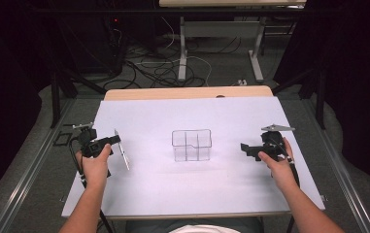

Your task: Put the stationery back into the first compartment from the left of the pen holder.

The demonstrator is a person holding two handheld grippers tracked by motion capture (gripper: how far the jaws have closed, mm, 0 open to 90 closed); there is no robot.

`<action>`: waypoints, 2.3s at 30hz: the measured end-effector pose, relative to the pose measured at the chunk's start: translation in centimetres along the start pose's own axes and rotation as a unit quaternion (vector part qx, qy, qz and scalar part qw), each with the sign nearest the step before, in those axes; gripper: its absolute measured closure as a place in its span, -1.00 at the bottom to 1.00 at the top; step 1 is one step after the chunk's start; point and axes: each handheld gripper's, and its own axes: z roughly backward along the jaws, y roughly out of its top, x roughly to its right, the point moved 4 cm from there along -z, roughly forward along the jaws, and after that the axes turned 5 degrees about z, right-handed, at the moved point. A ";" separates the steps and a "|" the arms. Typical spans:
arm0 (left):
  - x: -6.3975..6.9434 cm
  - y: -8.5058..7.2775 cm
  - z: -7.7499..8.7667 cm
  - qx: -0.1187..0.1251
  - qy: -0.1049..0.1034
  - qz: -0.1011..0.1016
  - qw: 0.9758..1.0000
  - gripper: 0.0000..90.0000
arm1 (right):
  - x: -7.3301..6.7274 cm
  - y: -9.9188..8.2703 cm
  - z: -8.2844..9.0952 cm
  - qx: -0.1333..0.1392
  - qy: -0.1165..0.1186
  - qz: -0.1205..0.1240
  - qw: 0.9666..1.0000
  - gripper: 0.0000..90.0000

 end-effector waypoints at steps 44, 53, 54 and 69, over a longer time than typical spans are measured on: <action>11.5 -2.7 0.3 0.008 -0.119 -0.193 0.974 0.79 | 0.0 -0.3 -0.1 -0.004 0.003 0.004 1.000 -1.00; 15.0 -1.8 0.2 0.027 -0.136 -0.213 0.967 0.79 | 0.1 -0.3 0.0 -0.005 0.005 0.001 1.000 -1.00; 15.4 -1.7 0.2 0.032 -0.137 -0.217 0.966 0.79 | 0.1 -0.3 0.0 -0.005 0.005 0.002 1.000 -1.00; 18.6 -0.8 -0.1 0.054 -0.148 -0.232 0.960 0.79 | 0.2 -0.4 -0.1 -0.006 0.007 0.002 1.000 -1.00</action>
